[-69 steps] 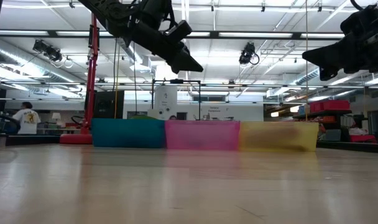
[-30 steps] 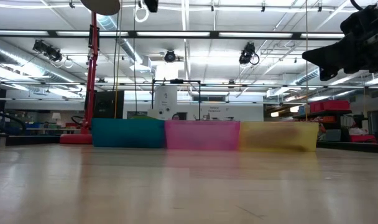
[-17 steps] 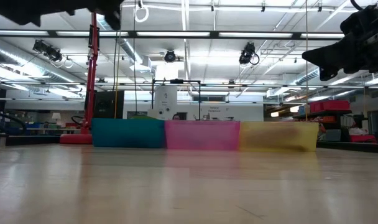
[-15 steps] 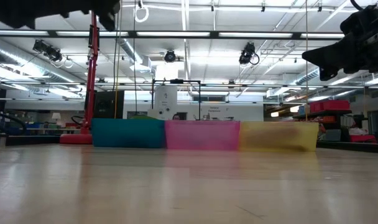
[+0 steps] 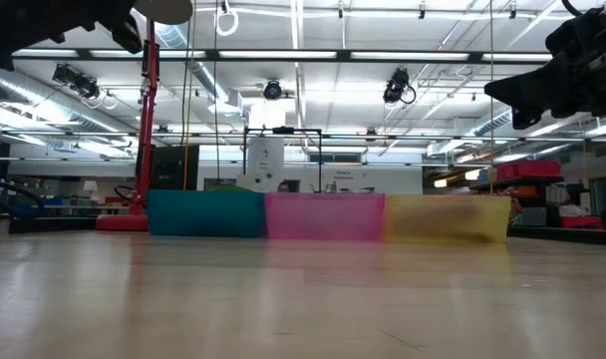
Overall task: Pick and place Stapler, Stapler remover, tape
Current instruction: Return to Home Position
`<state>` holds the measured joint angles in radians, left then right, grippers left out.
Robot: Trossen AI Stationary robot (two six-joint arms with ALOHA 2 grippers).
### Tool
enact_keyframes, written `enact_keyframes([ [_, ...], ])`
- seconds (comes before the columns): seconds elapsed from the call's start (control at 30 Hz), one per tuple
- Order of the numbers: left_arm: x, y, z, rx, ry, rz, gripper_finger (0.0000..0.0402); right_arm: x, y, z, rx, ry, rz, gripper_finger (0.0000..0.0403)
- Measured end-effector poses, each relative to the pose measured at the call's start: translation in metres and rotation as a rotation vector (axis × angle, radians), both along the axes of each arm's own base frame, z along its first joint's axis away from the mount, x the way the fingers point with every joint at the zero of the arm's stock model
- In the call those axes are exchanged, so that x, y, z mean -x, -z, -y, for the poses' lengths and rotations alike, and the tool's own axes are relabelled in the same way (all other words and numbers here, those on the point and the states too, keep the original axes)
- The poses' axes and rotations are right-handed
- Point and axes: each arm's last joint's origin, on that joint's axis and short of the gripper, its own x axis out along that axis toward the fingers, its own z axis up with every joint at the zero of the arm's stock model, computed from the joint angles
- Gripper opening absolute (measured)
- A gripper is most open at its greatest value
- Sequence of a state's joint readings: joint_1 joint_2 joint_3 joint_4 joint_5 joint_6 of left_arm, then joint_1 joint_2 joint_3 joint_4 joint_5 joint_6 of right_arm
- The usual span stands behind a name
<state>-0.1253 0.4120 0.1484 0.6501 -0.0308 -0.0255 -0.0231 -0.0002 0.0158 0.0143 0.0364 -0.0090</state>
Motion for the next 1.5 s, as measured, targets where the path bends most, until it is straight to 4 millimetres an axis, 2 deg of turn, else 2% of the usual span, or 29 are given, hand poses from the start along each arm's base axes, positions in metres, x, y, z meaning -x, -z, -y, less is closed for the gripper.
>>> enact_keyframes([
  [0.27,0.016,0.011,-0.002,-0.007,0.001,0.069,0.0076,0.0,0.0,0.0,0.0,0.0,0.0,0.0013],
  [0.57,0.024,0.015,-0.003,-0.013,0.001,0.066,0.0076,0.0,0.0,0.0,0.0,0.0,0.0,0.0013],
  [1.23,0.034,0.018,-0.004,-0.013,-0.007,0.058,0.0076,0.0,0.0,0.0,0.0,0.0,0.0,0.0013],
  [1.5,0.032,0.032,-0.004,-0.009,-0.009,0.07,0.0076,0.0,0.0,0.0,0.0,0.0,0.0,0.0013],
])
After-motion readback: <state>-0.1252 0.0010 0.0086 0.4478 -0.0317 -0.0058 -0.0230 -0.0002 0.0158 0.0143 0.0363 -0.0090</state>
